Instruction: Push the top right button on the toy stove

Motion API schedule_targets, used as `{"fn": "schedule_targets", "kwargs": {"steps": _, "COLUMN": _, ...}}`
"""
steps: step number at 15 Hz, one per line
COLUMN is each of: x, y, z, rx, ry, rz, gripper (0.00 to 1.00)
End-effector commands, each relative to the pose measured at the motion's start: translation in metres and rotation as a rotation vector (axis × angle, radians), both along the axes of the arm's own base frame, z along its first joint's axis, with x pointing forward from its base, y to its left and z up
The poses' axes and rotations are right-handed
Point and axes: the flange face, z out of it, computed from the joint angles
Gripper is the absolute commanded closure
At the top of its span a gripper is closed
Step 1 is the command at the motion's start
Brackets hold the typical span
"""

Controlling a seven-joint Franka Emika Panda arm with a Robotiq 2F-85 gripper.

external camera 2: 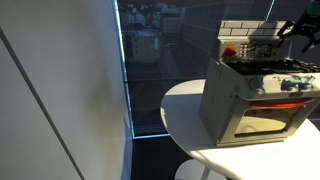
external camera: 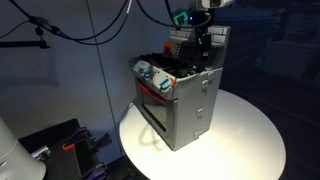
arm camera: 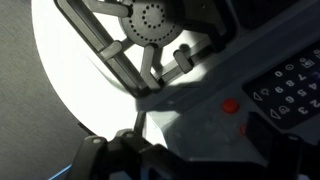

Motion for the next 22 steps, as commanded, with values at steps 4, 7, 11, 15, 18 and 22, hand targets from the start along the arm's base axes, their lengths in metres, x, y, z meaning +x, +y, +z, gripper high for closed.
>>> {"fn": "schedule_targets", "kwargs": {"steps": 4, "x": 0.01, "y": -0.006, "z": 0.007, "rx": 0.023, "ry": 0.0, "rz": -0.01, "gripper": 0.0}}
{"fn": "schedule_targets", "kwargs": {"steps": 7, "x": 0.004, "y": -0.006, "z": 0.006, "rx": 0.025, "ry": 0.01, "rz": -0.008, "gripper": 0.0}}
{"fn": "schedule_targets", "kwargs": {"steps": 11, "x": -0.01, "y": -0.004, "z": 0.004, "rx": 0.034, "ry": 0.04, "rz": 0.007, "gripper": 0.0}}
{"fn": "schedule_targets", "kwargs": {"steps": 15, "x": -0.026, "y": -0.001, "z": 0.004, "rx": 0.042, "ry": 0.077, "rz": 0.017, "gripper": 0.0}}
{"fn": "schedule_targets", "kwargs": {"steps": 18, "x": -0.044, "y": 0.003, "z": 0.008, "rx": 0.05, "ry": 0.111, "rz": 0.029, "gripper": 0.0}}
{"fn": "schedule_targets", "kwargs": {"steps": 22, "x": -0.072, "y": 0.006, "z": 0.014, "rx": 0.05, "ry": 0.188, "rz": 0.043, "gripper": 0.0}}
